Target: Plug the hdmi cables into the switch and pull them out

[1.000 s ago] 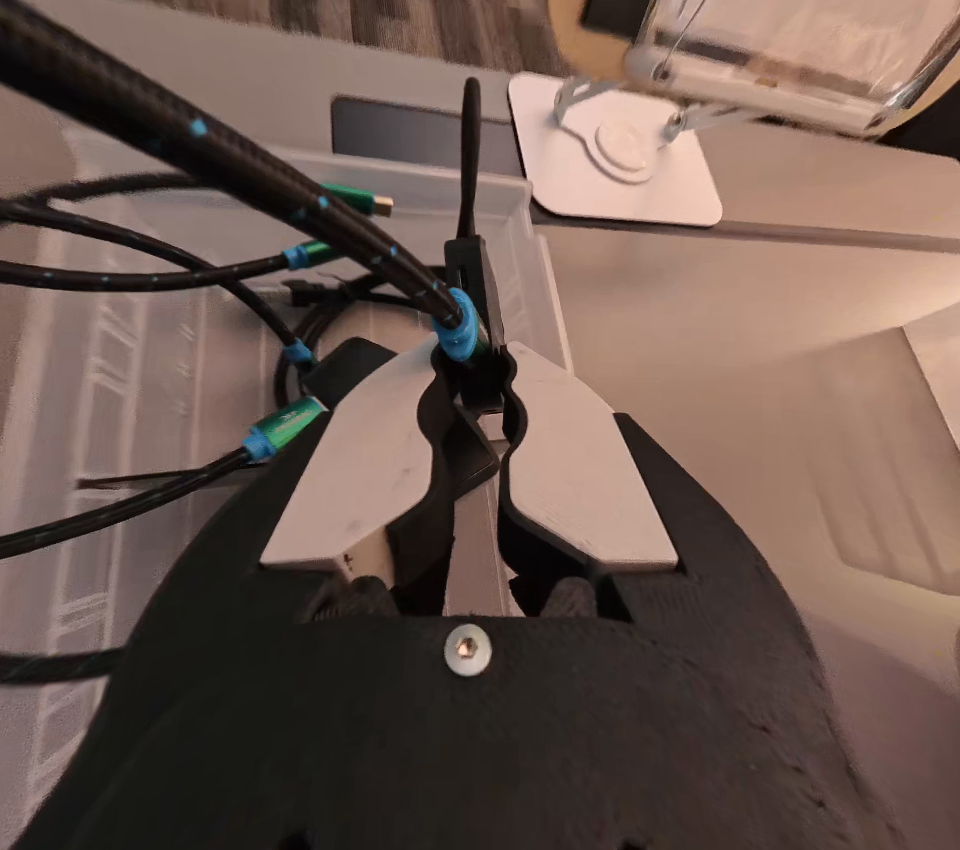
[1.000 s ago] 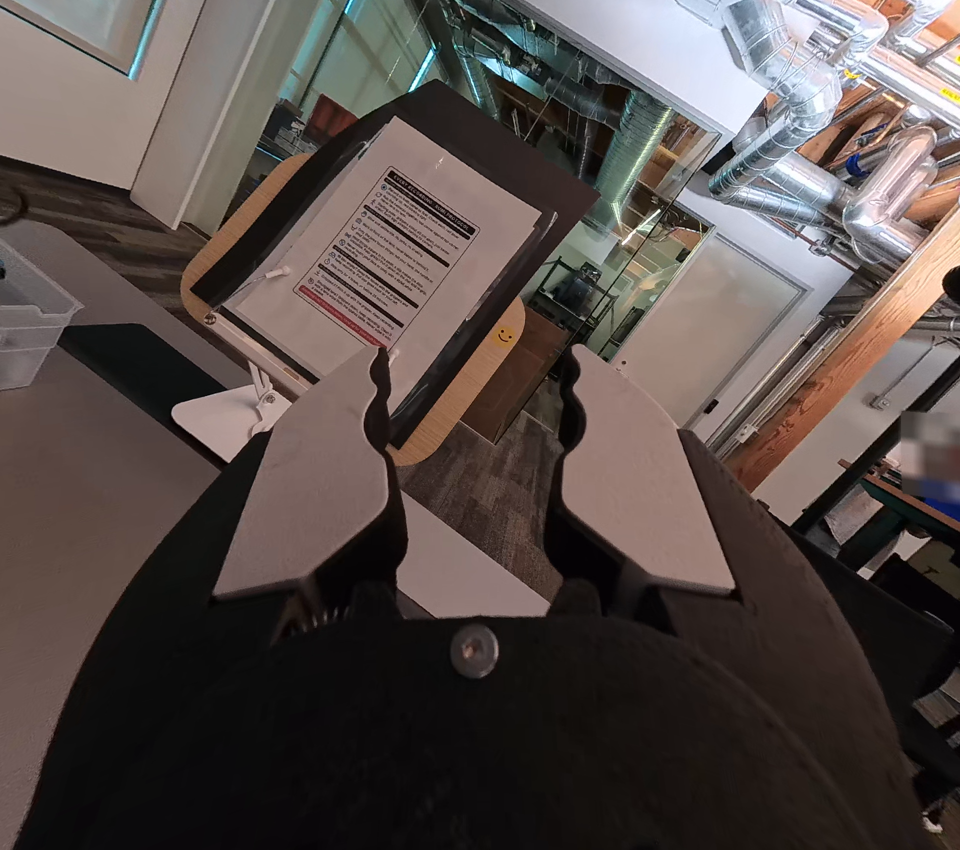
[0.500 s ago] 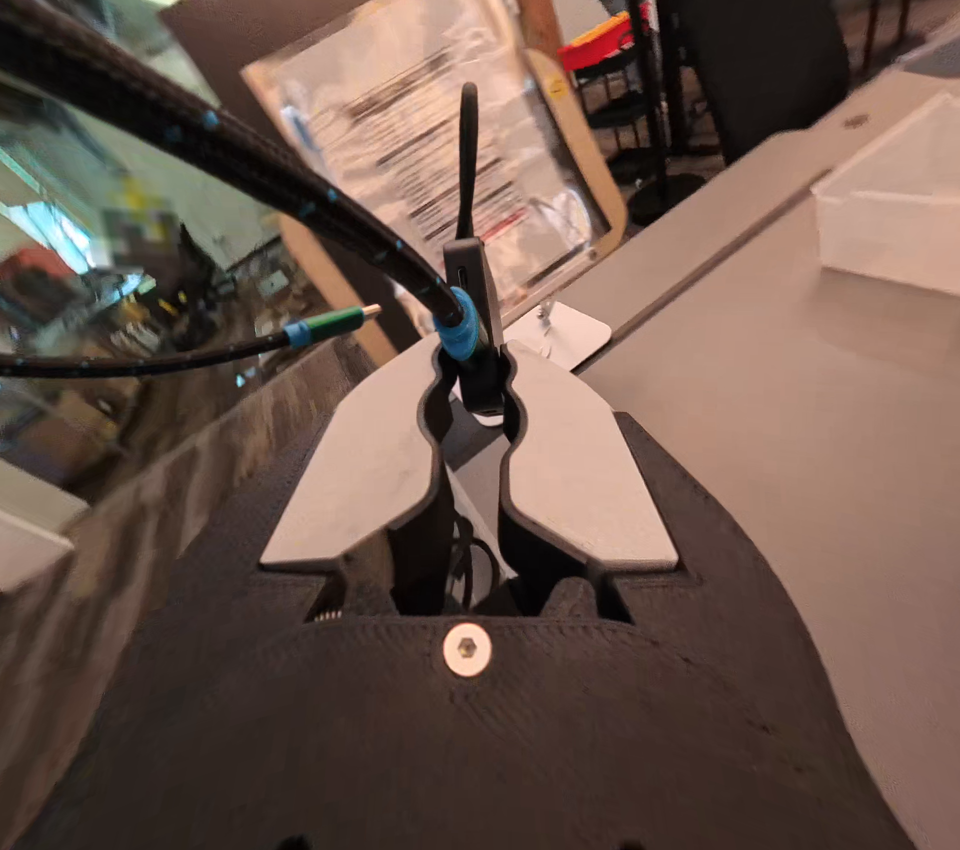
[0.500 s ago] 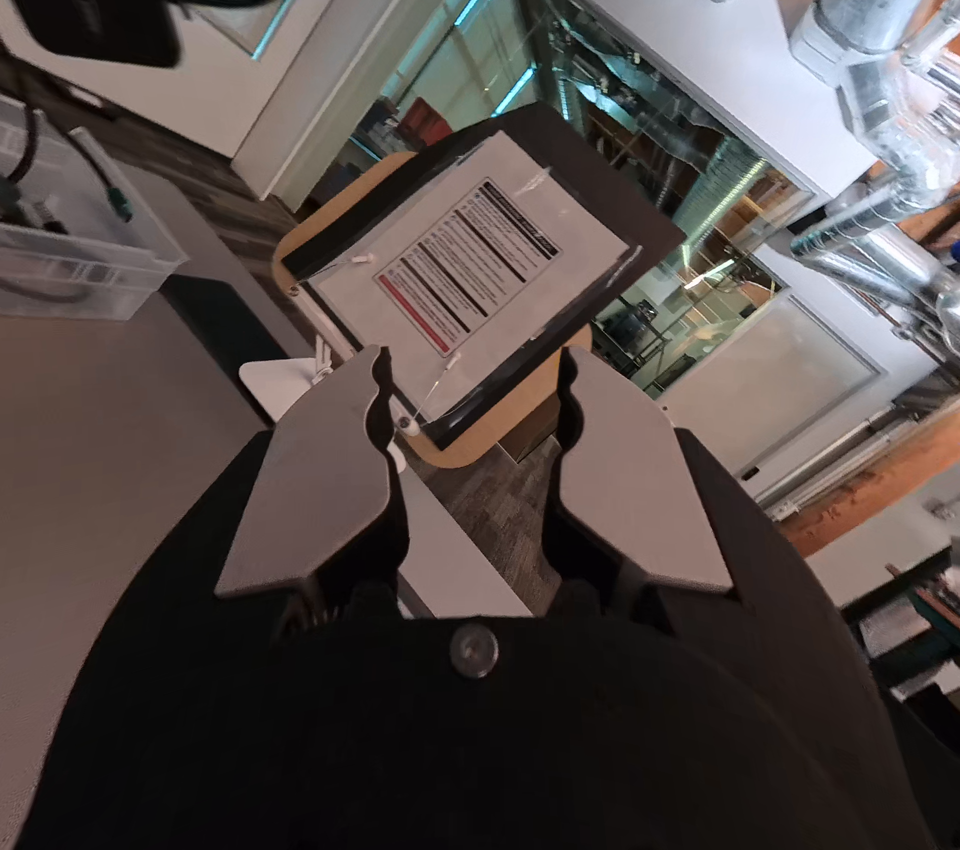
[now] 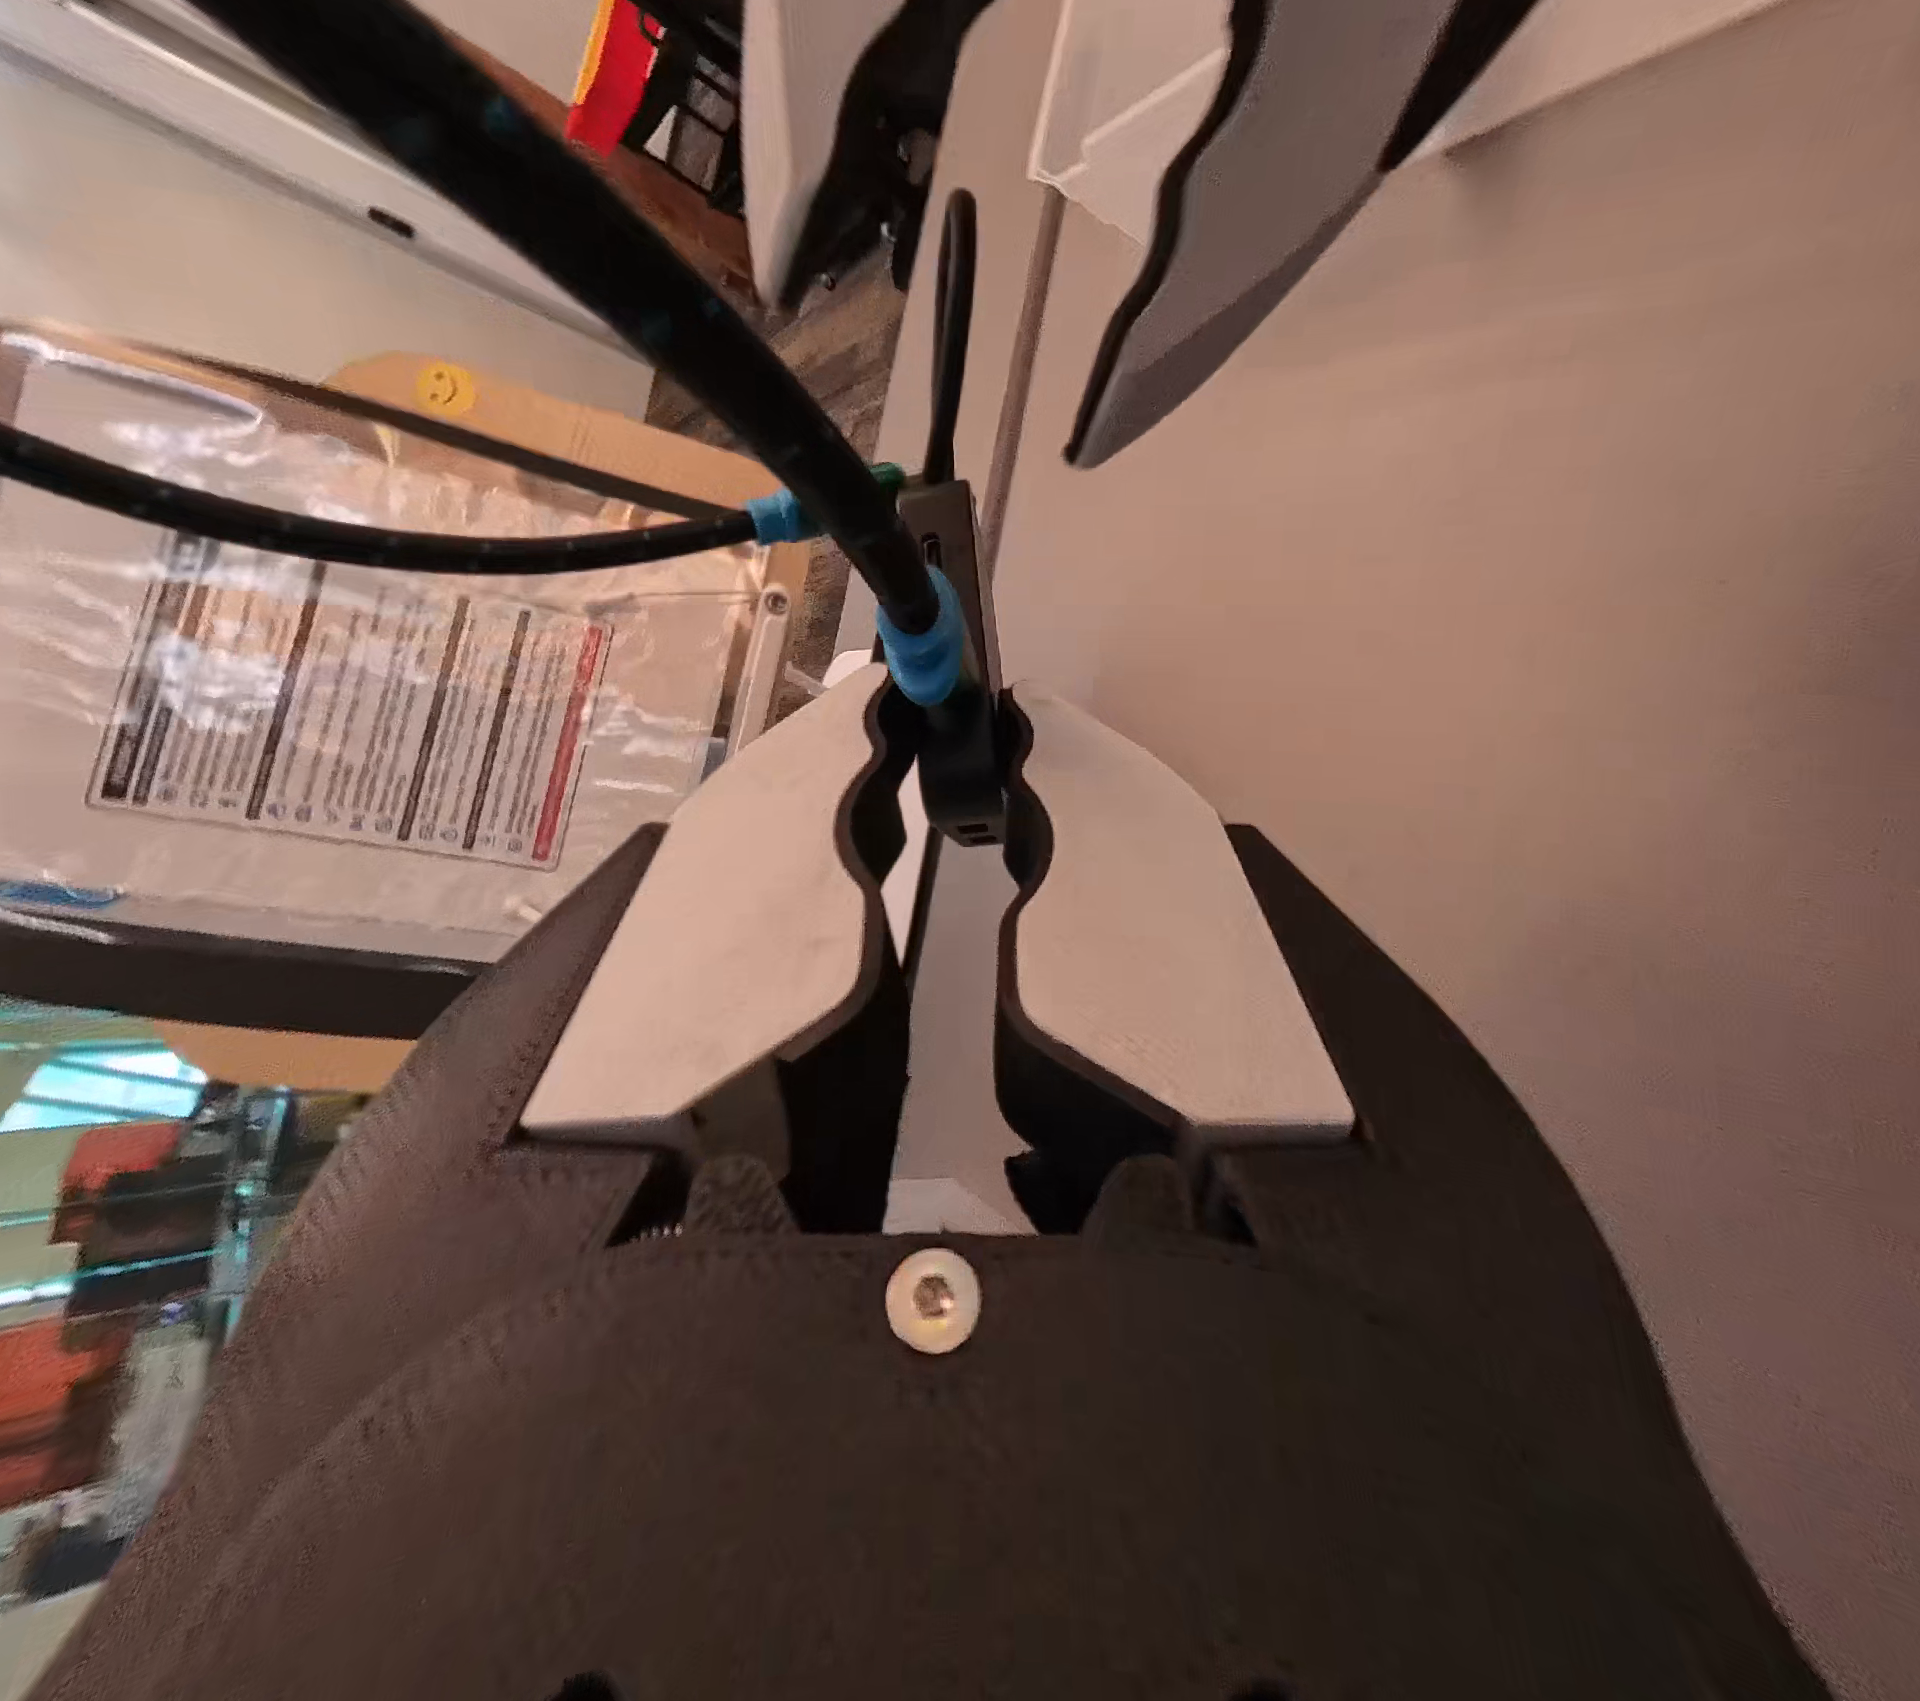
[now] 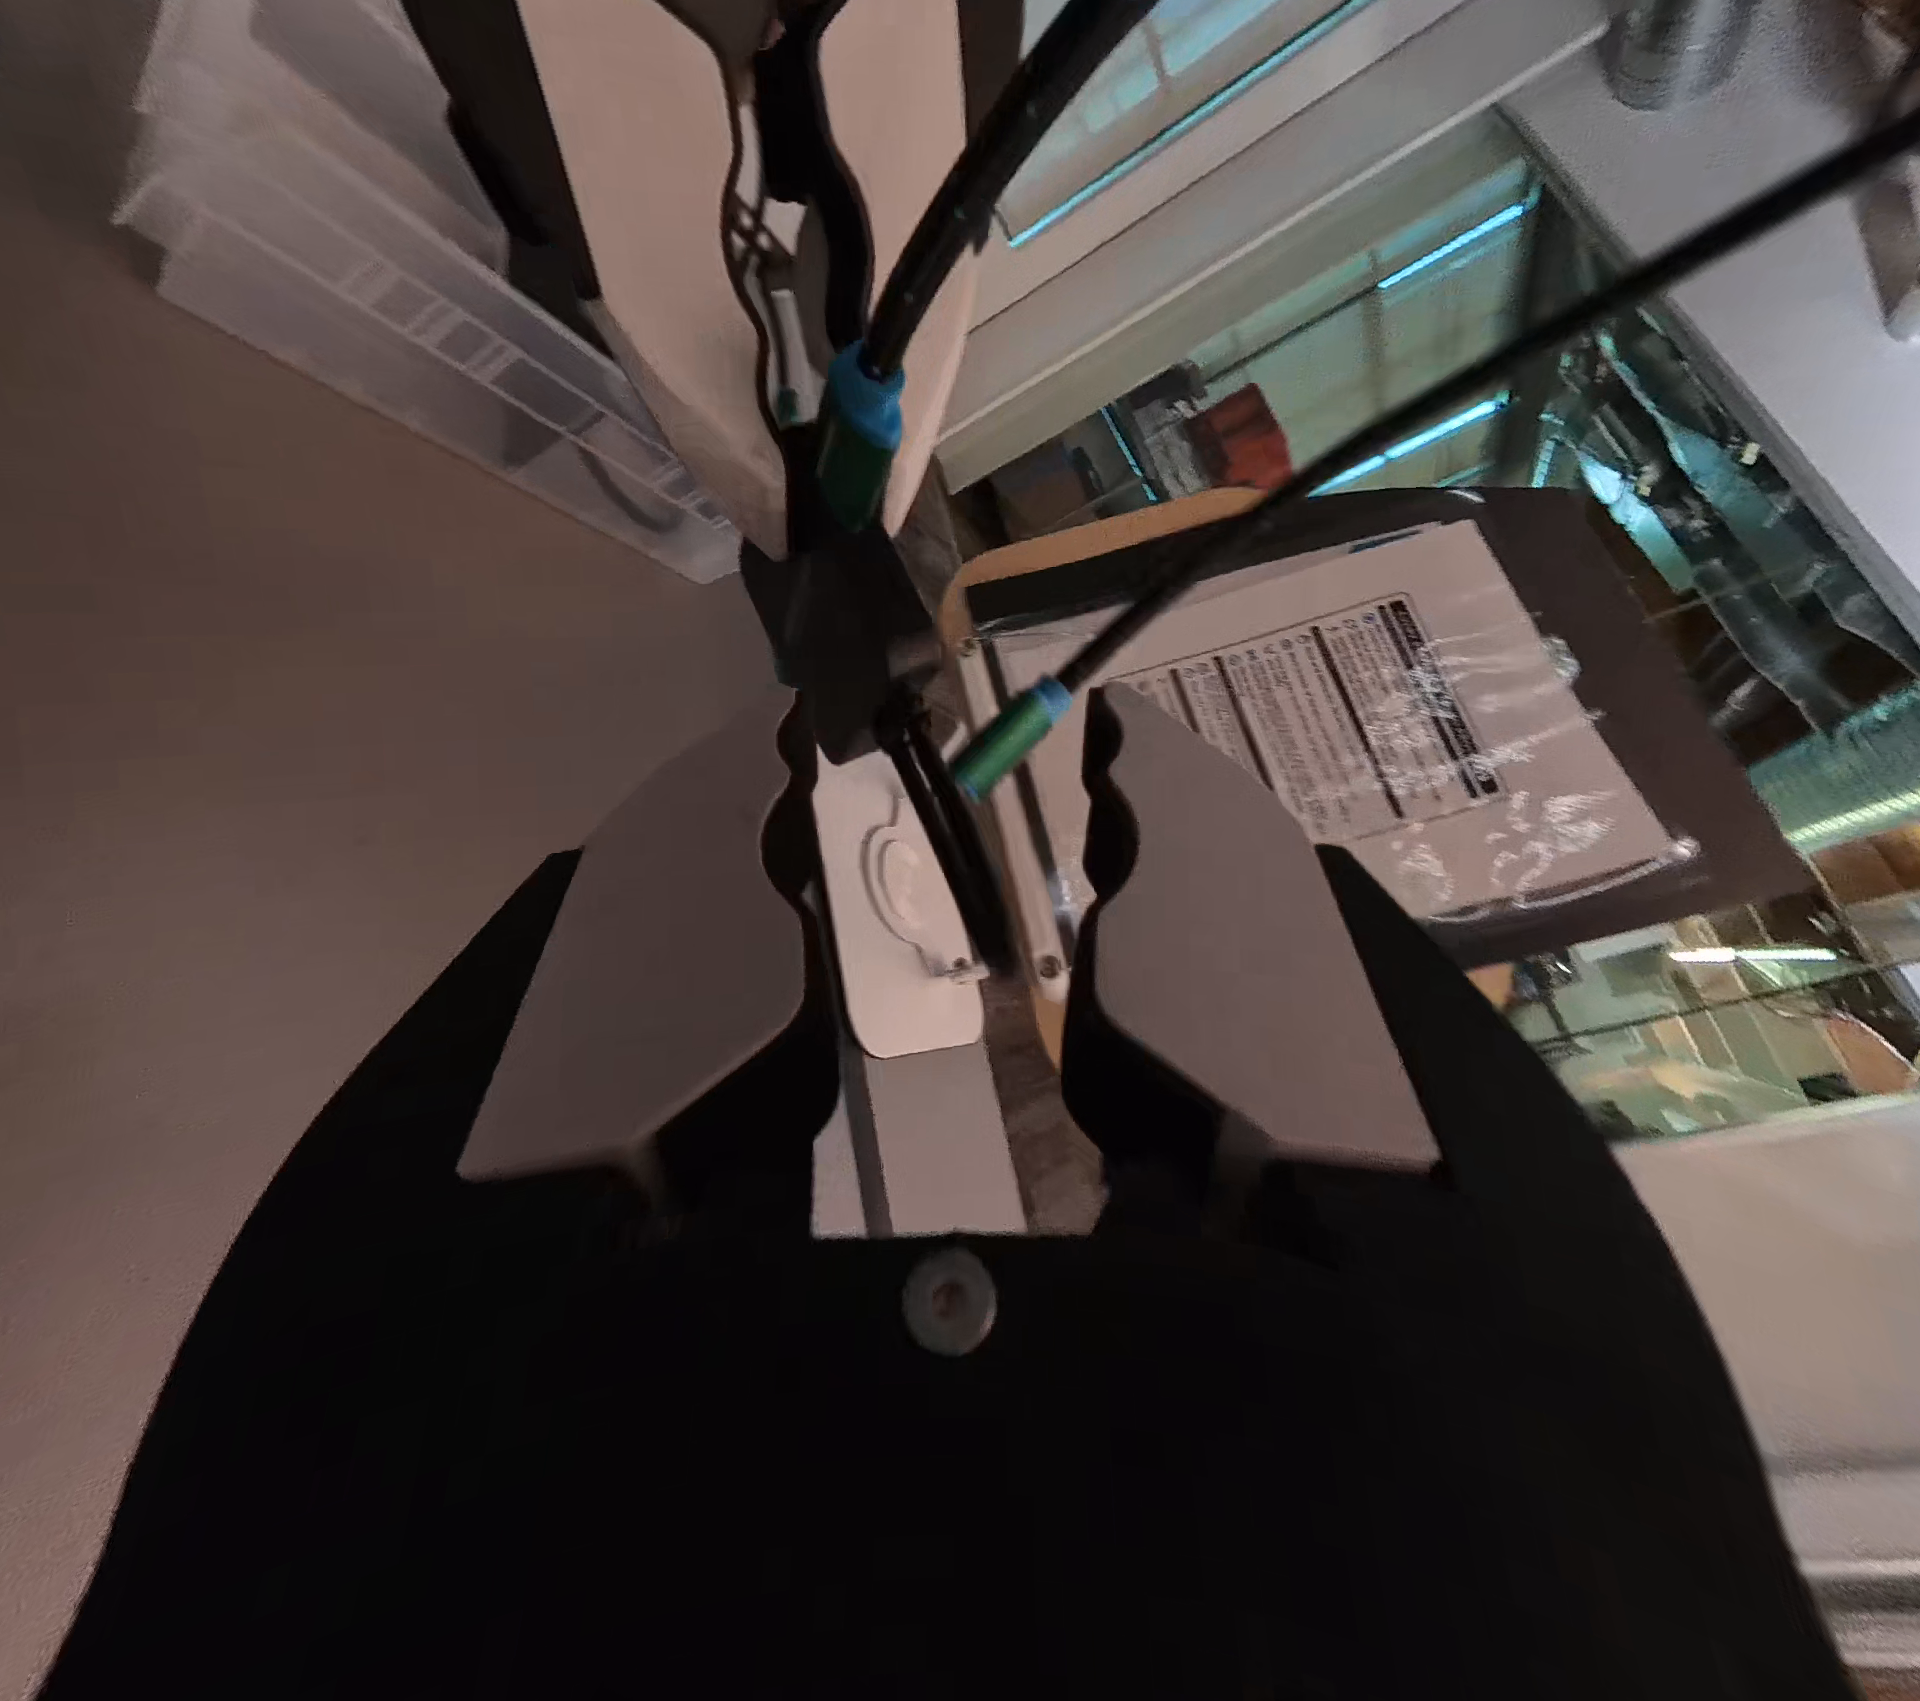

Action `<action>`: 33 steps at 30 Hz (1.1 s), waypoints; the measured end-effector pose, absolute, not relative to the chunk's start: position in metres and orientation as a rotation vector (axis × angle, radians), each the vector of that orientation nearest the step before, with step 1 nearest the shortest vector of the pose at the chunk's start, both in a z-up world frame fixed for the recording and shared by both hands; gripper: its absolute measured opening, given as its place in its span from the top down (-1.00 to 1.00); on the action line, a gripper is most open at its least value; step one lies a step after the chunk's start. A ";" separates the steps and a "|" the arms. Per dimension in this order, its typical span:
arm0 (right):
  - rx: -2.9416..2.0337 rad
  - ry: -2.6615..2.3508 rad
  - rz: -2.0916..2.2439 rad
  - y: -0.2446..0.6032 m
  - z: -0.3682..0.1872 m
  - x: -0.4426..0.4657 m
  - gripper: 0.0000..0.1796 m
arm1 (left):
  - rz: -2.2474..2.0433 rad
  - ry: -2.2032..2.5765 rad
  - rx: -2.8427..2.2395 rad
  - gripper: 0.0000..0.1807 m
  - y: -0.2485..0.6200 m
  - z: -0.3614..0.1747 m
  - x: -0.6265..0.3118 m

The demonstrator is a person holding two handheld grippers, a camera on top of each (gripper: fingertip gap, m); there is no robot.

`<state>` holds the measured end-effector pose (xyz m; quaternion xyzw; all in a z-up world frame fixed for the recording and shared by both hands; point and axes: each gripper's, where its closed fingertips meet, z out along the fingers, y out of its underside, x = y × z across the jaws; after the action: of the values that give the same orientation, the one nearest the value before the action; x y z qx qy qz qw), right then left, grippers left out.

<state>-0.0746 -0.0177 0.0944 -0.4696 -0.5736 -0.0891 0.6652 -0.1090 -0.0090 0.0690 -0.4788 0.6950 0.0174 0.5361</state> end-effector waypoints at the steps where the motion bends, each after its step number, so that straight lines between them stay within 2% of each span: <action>1: -1.069 -1.316 -0.187 -0.018 0.090 -0.076 0.48 | 0.064 1.682 -1.126 0.85 -0.012 0.065 -0.106; 7: -1.145 -1.430 -0.144 -0.017 0.063 -0.080 0.62 | 0.101 1.783 -1.089 0.84 -0.025 0.050 -0.090; 10: -1.178 -1.493 -0.132 -0.017 0.050 -0.080 0.80 | 0.118 1.792 -1.077 0.85 -0.027 0.048 -0.087; 14: -1.192 -1.463 -0.187 -0.009 0.054 -0.076 0.83 | 0.137 1.671 -1.036 0.80 -0.016 0.060 -0.086; 19: -1.140 -1.441 -0.200 -0.013 0.065 -0.071 0.83 | 0.047 1.544 -1.080 0.52 -0.007 0.074 -0.095; 20: -1.123 -1.438 -0.209 -0.014 0.068 -0.070 0.83 | 0.039 1.550 -1.092 0.51 -0.005 0.071 -0.097; 21: -1.107 -1.431 -0.210 -0.016 0.071 -0.069 0.83 | 0.023 1.564 -1.102 0.58 -0.005 0.068 -0.098; 30: -1.021 -1.458 -0.108 -0.037 0.083 -0.070 0.83 | -0.031 1.587 -0.972 0.62 -0.021 0.069 -0.077; 33: -0.992 -1.482 -0.101 -0.040 0.081 -0.072 0.84 | -0.037 1.605 -0.904 0.81 -0.030 0.070 -0.074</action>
<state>-0.0717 -0.0401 0.0811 -0.4326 -0.6463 -0.0440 0.6270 -0.0736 -0.0298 0.0700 -0.3907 0.6937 -0.0159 0.6049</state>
